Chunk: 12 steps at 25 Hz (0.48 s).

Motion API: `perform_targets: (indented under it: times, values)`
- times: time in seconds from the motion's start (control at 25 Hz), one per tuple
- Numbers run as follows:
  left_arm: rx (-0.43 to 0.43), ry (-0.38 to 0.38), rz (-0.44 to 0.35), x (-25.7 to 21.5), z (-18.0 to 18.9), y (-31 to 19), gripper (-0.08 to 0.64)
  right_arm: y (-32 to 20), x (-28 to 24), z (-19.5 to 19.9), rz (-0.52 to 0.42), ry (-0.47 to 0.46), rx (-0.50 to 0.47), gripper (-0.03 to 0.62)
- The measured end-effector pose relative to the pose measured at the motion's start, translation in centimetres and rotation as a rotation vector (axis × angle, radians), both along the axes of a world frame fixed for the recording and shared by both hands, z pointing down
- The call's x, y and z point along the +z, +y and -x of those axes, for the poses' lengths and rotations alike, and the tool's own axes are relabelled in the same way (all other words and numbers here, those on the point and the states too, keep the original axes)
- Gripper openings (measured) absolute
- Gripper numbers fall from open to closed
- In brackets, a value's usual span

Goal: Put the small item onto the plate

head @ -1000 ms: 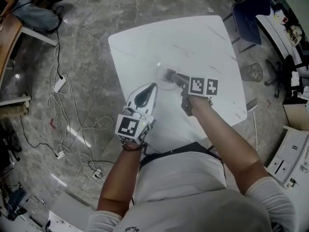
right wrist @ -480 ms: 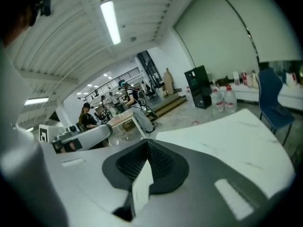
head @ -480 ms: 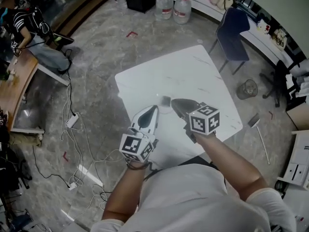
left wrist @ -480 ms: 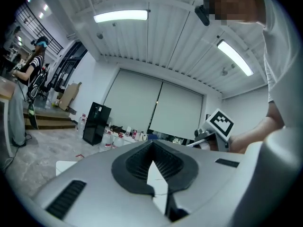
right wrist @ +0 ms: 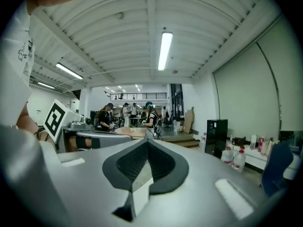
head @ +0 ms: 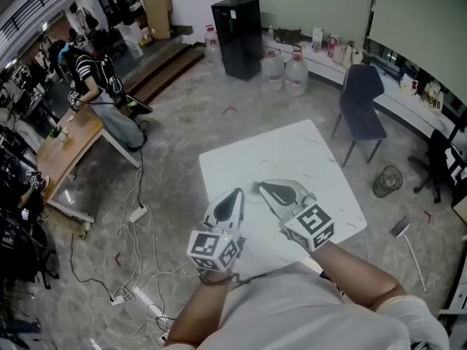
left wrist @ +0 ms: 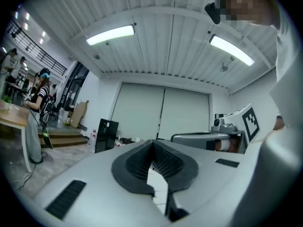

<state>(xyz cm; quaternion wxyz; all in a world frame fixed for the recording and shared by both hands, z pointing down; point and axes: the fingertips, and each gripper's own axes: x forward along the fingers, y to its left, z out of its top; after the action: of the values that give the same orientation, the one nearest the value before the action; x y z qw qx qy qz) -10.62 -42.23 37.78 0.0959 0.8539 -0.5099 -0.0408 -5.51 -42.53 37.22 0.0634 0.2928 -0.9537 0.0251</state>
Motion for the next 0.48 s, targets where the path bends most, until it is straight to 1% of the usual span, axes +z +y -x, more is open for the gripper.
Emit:
perform_targets:
  times: [0.08, 0.16, 0.24, 0.36, 0.48]
  values:
    - [-0.023, -0.009, -0.032, -2.0, -1.5, 3.2, 0.005, 3.3, -1.8, -1.7, -0.037, -0.013, -0.023, 0.002]
    - [-0.032, -0.02, -0.05, -3.1, -3.3, 6.3, 0.005, 6.7, -3.5, -3.4, -0.054, -0.041, -0.045, 0.002]
    - [-0.046, -0.031, -0.056, -3.7, -5.0, 9.3, 0.006, 9.9, -4.8, -5.3, -0.08, -0.061, -0.061, 0.002]
    - [-0.076, -0.028, -0.054, -4.3, -7.3, 13.7, 0.006, 14.4, -6.0, -8.1, -0.116, -0.07, -0.067, 0.002]
    - [-0.106, -0.047, -0.062, -5.2, -9.0, 17.8, 0.005, 18.4, -6.6, -10.2, -0.127, -0.086, -0.088, 0.002]
